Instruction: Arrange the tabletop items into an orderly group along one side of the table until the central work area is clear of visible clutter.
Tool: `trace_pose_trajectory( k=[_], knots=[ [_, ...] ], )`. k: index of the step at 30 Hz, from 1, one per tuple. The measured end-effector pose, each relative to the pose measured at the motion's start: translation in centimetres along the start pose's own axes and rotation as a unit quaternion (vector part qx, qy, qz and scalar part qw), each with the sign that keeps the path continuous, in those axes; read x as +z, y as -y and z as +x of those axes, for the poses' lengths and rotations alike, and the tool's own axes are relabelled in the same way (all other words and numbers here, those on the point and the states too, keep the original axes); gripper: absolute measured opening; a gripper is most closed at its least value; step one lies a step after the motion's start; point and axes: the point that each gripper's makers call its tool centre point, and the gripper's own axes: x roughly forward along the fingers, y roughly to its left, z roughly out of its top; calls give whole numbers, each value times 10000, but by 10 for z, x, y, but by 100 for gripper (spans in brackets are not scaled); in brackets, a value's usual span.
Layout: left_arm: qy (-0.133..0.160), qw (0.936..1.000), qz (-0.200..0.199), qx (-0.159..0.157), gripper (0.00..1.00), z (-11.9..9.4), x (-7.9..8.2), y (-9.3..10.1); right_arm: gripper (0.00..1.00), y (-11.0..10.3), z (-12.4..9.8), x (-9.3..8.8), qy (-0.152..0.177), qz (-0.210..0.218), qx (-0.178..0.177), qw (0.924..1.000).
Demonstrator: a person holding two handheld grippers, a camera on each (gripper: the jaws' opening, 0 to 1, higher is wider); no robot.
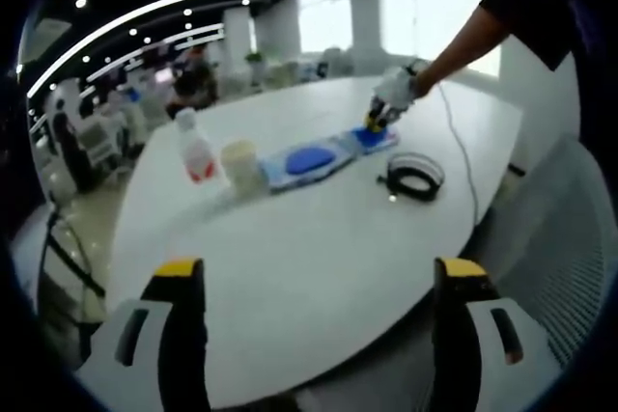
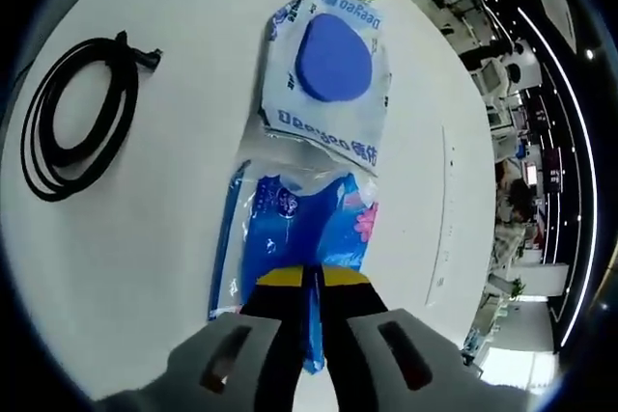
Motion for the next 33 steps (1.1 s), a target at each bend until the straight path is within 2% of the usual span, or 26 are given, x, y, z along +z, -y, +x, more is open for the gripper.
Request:
trace_pose_trajectory(
  k=[3, 13, 22, 26, 28, 32, 33],
  knots=[
    [6, 10000, 0, -6, 95, 0, 0, 0, 13, 0, -2, -1, -28, 35, -42, 10000],
    [122, 9999, 9, -50, 95, -1, 4, 2, 29, 0, -22, -4, 20, 528, -236, 9983],
    [285, 9995, 9, -106, 95, -2, 9, 4, 44, -10, -45, 0, 81, 1236, -417, 9914],
    [266, 9995, 6, -150, 95, -2, 9, 6, 57, -18, -56, 2, 152, 1952, -432, 9797],
    [263, 9995, 50, -180, 95, -2, 9, 8, 63, -21, -59, 2, 156, 2137, -426, 9758],
    [273, 9994, 47, -195, 96, -2, 9, 9, 69, -30, -72, 6, 283, 2667, -498, 9621],
    [281, 9994, 48, -194, 96, -2, 9, 9, 71, -31, -74, 7, 286, 2695, -493, 9613]
  ],
)
